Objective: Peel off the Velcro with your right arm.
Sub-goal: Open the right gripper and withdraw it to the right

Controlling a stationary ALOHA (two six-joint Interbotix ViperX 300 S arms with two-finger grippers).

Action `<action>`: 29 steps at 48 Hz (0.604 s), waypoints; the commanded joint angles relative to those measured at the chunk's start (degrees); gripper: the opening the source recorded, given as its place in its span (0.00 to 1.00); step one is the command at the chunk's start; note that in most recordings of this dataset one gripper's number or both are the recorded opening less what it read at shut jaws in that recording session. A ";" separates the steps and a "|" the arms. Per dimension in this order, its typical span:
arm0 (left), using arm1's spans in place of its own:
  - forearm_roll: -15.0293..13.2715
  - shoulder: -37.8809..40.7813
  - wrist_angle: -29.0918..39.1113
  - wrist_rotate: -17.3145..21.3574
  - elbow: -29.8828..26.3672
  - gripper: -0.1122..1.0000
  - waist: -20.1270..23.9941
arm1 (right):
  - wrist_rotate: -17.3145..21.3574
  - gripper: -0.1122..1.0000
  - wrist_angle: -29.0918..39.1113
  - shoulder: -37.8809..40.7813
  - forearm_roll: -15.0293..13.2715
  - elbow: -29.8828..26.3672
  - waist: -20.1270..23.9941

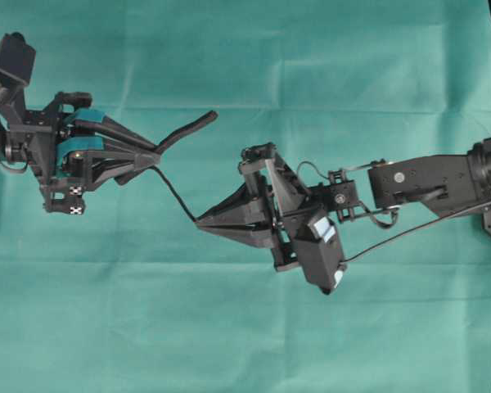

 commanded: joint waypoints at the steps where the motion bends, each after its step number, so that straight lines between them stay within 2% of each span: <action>1: -0.09 -0.88 -0.62 0.09 -0.35 0.19 0.18 | 0.09 0.02 -0.53 -1.93 0.18 -0.09 0.09; 7: -0.09 -1.05 -0.62 0.09 -0.09 0.19 0.18 | 0.09 0.06 -0.79 -2.20 0.26 0.26 0.09; 13: -0.09 -1.05 -0.62 0.00 0.26 0.19 0.18 | 0.18 0.20 -1.23 -2.64 0.26 0.70 0.09; 18: -0.09 -1.05 -0.62 0.00 0.44 0.19 0.09 | 0.18 0.27 -1.49 -3.52 0.44 1.41 0.00; 29: -0.09 -1.49 -0.62 0.00 0.88 0.19 0.00 | 0.18 0.28 -2.02 -5.89 2.02 3.78 -0.62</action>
